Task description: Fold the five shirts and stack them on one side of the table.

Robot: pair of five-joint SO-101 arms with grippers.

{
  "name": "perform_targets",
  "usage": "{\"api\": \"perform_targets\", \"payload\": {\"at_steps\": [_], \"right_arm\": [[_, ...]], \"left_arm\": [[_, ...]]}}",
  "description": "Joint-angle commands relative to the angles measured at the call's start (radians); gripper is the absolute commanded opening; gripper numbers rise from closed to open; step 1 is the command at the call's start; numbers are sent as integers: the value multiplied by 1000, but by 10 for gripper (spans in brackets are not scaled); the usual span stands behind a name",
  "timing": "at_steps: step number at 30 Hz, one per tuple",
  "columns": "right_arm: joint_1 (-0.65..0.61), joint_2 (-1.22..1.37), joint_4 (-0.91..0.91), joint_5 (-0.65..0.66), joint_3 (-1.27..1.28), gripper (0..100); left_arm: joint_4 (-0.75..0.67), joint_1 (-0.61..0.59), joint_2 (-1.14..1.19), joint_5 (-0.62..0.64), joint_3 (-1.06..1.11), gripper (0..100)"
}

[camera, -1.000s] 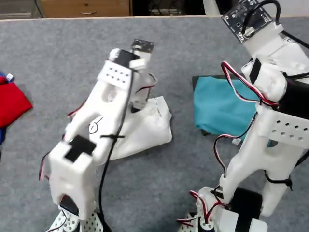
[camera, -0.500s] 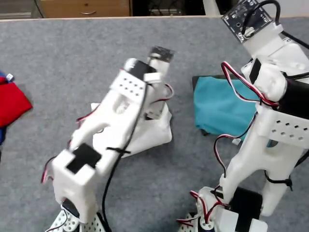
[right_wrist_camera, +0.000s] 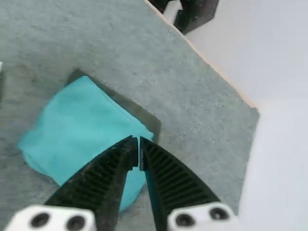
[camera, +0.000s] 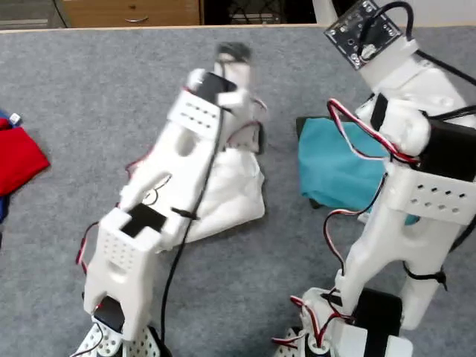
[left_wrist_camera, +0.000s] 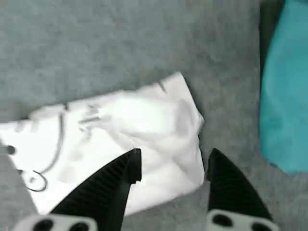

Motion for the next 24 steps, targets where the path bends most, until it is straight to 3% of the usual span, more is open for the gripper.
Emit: {"api": "perform_targets", "payload": {"at_steps": [1, 4, 9, 14, 18, 24], "right_arm": [[-89, -27, 32, -94, -2, 15], [-250, -7, 48, -206, 27, 15], [-529, 165, -26, -361, 197, 14], [-713, 398, -46, -411, 206, 14], [-841, 564, -43, -408, 104, 14], [-870, 851, -11, -408, -114, 14]], "left_arm": [[8, -159, -115, -77, -62, 116], [8, -321, -173, -153, 7, 23], [8, -599, -319, -298, 232, 30], [-23, -763, -554, -410, 590, 30], [-221, -816, -684, -470, 987, 30], [-491, -895, -763, -477, 1422, 30]]}}
